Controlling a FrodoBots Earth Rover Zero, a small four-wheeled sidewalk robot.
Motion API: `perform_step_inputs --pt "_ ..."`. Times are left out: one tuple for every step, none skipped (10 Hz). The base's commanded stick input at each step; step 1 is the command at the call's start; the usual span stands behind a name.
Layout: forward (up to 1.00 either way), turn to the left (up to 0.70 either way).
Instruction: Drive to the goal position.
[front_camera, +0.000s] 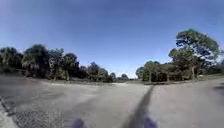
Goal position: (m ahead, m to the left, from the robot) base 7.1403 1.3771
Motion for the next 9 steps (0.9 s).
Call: perform_step_inputs --pt "0.85 0.0" --pt "0.85 0.0" --pt "0.85 0.0" --pt "0.85 0.0" --pt "0.85 0.0" --pt "0.85 0.0" --pt "0.85 0.0" --pt "0.85 0.0" --pt "0.85 0.0"
